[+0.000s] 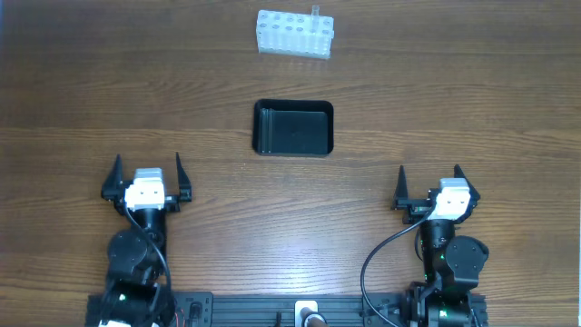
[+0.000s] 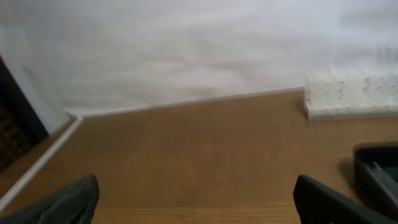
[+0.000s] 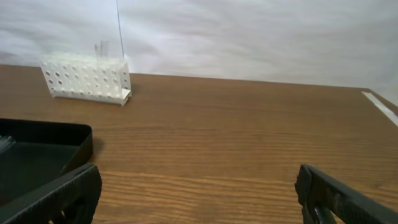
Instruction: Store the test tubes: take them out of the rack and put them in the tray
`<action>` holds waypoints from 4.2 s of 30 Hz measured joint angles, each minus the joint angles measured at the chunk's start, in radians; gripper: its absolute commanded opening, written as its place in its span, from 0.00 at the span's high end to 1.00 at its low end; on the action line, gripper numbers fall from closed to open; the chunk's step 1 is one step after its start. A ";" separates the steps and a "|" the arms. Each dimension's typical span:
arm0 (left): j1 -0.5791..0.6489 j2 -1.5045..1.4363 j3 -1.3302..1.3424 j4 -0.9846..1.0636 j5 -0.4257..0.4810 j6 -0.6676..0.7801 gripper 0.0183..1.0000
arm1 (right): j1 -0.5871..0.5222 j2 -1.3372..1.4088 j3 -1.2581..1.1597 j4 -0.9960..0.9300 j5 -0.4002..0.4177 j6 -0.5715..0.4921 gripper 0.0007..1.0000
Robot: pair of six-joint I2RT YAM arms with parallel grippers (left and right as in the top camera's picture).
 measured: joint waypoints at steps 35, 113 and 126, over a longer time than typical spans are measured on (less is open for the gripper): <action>0.257 -0.221 0.000 -0.240 0.342 -0.348 0.00 | 0.000 0.000 0.000 0.000 0.000 0.000 0.01; 0.257 -0.221 0.000 -0.256 0.293 -0.362 0.00 | 0.000 0.000 0.000 0.000 0.000 -0.001 0.01; 0.257 -0.221 0.000 -0.256 0.293 -0.362 0.00 | 0.000 0.000 0.000 0.000 0.000 0.000 0.01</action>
